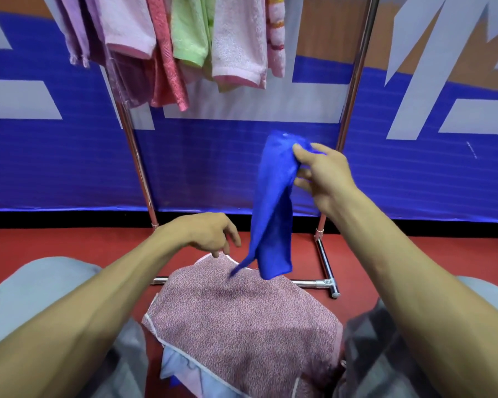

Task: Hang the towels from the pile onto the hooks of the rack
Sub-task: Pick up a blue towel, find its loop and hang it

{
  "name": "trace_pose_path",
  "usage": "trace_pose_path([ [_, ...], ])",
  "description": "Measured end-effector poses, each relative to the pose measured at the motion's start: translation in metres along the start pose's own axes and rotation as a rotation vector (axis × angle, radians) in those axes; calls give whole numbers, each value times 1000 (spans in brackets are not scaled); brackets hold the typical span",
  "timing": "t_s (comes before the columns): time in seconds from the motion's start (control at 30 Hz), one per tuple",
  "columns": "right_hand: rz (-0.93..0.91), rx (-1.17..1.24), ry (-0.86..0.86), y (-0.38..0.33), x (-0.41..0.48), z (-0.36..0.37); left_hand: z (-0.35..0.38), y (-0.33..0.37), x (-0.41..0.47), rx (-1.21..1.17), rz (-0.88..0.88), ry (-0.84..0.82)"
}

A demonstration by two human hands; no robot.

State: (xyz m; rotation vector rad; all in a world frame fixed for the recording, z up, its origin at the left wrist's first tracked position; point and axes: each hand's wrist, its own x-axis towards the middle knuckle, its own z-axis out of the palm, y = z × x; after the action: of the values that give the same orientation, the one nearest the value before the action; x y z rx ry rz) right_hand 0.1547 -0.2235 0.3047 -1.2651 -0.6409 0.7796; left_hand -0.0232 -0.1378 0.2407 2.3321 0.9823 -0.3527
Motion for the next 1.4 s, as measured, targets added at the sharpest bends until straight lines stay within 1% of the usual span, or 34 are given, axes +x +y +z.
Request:
trace_pose_path([
  [0.03, -35, -133, -85, 2, -3, 3, -2, 1, 1, -39, 14, 70],
  [0.1, -181, -408, -214, 7, -5, 6, -7, 0, 5, -151, 45, 362],
  [0.13, -260, -512, -252, 10, -5, 7, -9, -1, 6, -268, 75, 479],
  [0.17, -315, -576, -276, 11, -5, 9, -12, -1, 5, -413, 122, 532],
  [0.2, -342, -600, -283, 12, -5, 9, -12, 1, 3, -551, 177, 525],
  [0.23, -349, -589, -284, 12, -4, 8, -12, 3, 1, -656, 234, 501],
  [0.3, -345, -549, -286, 12, -2, 7, -12, 10, -4, -770, 330, 495],
  [0.37, -373, -569, -285, 14, 2, 5, -12, 17, -10, -842, 403, 542],
  [0.43, -386, -621, -294, 16, 3, 5, -15, 21, -15, -863, 454, 636],
  [0.57, -384, -653, -286, 23, 2, 9, -14, 22, -15, -875, 414, 759],
  [0.63, -379, -581, -282, 21, -2, 12, -15, 23, -15, -867, 398, 823],
  [0.7, -291, -455, -280, 19, -8, 16, -18, 28, -20, -841, 401, 875],
  [0.77, -164, -316, -330, 19, -10, 20, -27, 36, -25, -862, 415, 934],
  [0.8, -124, -283, -370, 19, -12, 22, -33, 41, -30, -897, 414, 980],
  [0.87, -111, -327, -458, 24, -16, 24, -47, 51, -33, -1012, 389, 1054],
  [0.97, -146, -411, -549, 28, -21, 26, -69, 65, -34, -1313, 359, 1029],
  [1.03, -213, -501, -520, 24, -24, 29, -85, 71, -36, -1467, 348, 1028],
  [1.1, -280, -568, -469, 17, -25, 31, -102, 71, -37, -1520, 300, 1059],
  [1.27, -391, -684, -396, -12, -31, 31, -128, 58, -40, -1691, 100, 1101],
  [1.33, -372, -642, -395, -23, -36, 32, -128, 57, -45, -1749, 20, 1066],
  [1.4, -309, -518, -376, -34, -41, 33, -122, 56, -52, -1816, -3, 953],
])
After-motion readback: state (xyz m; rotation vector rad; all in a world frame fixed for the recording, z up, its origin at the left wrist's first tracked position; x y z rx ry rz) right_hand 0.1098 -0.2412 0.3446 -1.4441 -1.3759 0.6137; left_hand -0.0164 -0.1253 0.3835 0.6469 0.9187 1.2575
